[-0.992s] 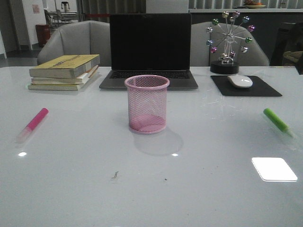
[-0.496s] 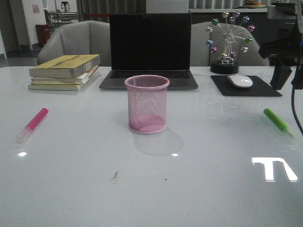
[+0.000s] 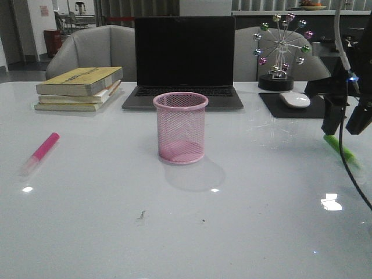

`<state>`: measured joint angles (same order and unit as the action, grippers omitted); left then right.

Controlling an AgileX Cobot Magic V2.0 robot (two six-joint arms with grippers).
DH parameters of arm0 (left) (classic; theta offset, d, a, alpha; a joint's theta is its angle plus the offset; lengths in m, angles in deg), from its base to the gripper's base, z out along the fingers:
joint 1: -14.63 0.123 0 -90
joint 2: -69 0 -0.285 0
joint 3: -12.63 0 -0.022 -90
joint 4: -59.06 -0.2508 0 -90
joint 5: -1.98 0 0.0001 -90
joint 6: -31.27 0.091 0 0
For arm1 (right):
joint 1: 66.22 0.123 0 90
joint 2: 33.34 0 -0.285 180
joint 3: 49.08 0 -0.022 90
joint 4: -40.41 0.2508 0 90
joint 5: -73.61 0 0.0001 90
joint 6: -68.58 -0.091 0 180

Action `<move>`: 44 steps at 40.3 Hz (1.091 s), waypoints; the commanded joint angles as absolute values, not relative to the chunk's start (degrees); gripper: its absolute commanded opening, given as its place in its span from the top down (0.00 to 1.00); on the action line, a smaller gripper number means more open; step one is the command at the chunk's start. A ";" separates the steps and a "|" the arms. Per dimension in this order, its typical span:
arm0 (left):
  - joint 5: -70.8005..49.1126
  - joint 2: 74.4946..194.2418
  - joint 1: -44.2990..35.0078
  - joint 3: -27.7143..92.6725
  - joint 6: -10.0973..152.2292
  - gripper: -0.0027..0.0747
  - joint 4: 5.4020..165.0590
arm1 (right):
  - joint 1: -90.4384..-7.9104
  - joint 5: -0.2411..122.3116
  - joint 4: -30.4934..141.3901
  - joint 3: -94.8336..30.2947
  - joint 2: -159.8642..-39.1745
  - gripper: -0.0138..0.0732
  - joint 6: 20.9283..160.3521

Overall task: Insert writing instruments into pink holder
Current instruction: 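Lower the right gripper onto the green marker and grasp it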

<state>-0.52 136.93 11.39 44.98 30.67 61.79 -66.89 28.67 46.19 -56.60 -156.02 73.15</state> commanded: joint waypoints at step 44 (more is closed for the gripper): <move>7.22 136.06 11.01 42.89 30.42 0.44 62.31 | -67.73 28.48 45.06 -58.65 -159.56 0.40 72.84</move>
